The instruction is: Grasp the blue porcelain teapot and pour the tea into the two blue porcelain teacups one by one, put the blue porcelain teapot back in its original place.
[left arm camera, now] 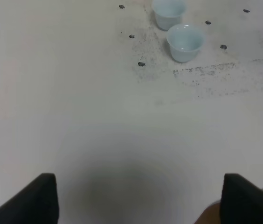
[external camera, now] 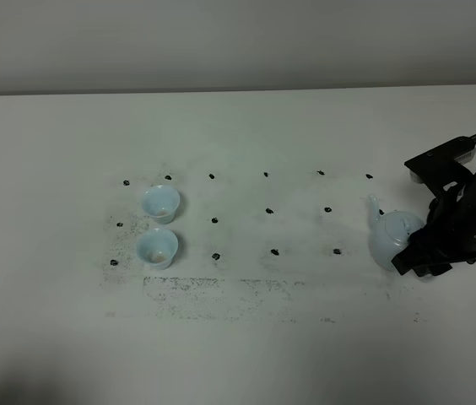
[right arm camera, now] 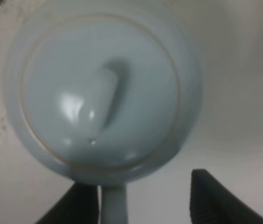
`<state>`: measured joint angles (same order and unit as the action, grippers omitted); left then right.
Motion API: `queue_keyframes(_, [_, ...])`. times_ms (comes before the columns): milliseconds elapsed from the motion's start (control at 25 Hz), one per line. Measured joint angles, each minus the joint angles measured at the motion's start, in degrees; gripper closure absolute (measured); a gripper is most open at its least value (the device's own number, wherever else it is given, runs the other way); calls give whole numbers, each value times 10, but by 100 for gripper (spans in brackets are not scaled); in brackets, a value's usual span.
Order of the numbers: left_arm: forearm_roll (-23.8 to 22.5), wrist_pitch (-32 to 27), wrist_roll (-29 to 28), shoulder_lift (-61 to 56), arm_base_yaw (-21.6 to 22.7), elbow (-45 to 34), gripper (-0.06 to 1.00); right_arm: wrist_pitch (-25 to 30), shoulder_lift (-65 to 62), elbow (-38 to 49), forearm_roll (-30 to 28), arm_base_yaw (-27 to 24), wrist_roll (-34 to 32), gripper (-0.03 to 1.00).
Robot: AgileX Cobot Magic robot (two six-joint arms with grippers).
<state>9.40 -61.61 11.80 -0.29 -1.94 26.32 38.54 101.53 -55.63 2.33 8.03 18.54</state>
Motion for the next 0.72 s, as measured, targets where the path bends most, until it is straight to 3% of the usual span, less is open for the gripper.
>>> queue_keyframes(720, [0,0,0,0,0,0,27,-8,18,0,1,0,-7,54])
